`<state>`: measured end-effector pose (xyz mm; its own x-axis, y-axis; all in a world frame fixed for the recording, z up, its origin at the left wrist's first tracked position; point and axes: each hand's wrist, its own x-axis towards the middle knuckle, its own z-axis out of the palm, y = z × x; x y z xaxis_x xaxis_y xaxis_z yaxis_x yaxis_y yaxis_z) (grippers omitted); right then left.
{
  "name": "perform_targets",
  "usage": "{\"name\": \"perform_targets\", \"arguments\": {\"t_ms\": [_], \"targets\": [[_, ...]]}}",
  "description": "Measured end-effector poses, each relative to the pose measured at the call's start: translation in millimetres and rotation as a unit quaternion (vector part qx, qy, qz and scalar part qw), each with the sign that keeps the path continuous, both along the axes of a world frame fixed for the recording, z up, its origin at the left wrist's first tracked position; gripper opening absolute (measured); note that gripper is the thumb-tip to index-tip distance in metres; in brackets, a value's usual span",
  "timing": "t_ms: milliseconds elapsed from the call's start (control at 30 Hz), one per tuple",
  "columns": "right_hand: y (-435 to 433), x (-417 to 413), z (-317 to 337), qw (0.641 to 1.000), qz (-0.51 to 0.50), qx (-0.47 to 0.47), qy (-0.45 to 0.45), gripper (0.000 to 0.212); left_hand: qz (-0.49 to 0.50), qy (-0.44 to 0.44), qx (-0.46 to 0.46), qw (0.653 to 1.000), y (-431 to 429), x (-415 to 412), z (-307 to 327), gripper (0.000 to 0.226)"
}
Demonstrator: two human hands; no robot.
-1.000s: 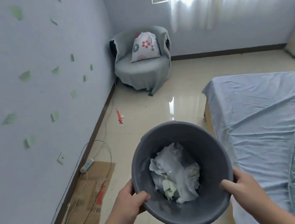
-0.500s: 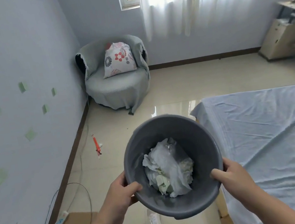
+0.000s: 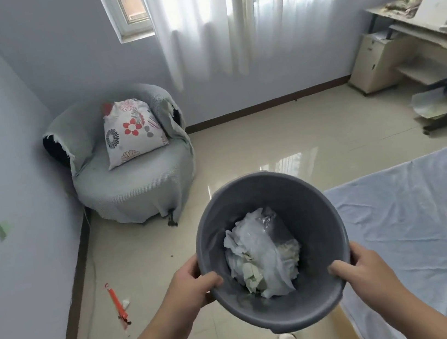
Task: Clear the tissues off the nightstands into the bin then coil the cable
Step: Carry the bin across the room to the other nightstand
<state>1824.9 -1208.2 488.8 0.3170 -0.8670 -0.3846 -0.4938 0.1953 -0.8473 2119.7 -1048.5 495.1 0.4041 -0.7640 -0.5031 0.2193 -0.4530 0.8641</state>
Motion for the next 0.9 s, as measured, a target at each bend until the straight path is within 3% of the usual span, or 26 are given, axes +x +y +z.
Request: {"name": "perform_targets", "arguments": {"t_ms": [233,367,600,733,900], "targets": [[-174,100,-22,1.0,0.004,0.021,-0.011,0.028,0.022,0.006,0.027,0.999,-180,101,-22,0.052],[-289,156,-2,0.999,0.036,0.008,-0.01,0.005,0.029,0.0,0.009,1.0,-279,154,-2,0.054],[-438,235,16,1.0,0.011,-0.003,-0.001,0.014,0.013,0.008,-0.021,1.0,-439,233,5,0.05],[-505,265,1,0.999,-0.039,0.019,0.012,0.021,-0.032,0.009,-0.012,0.999,-545,275,-11,0.042],[-575,254,12,0.988,-0.153,0.019,0.03,0.019,-0.168,0.021,0.013,0.986,-697,287,-12,0.046]]}}
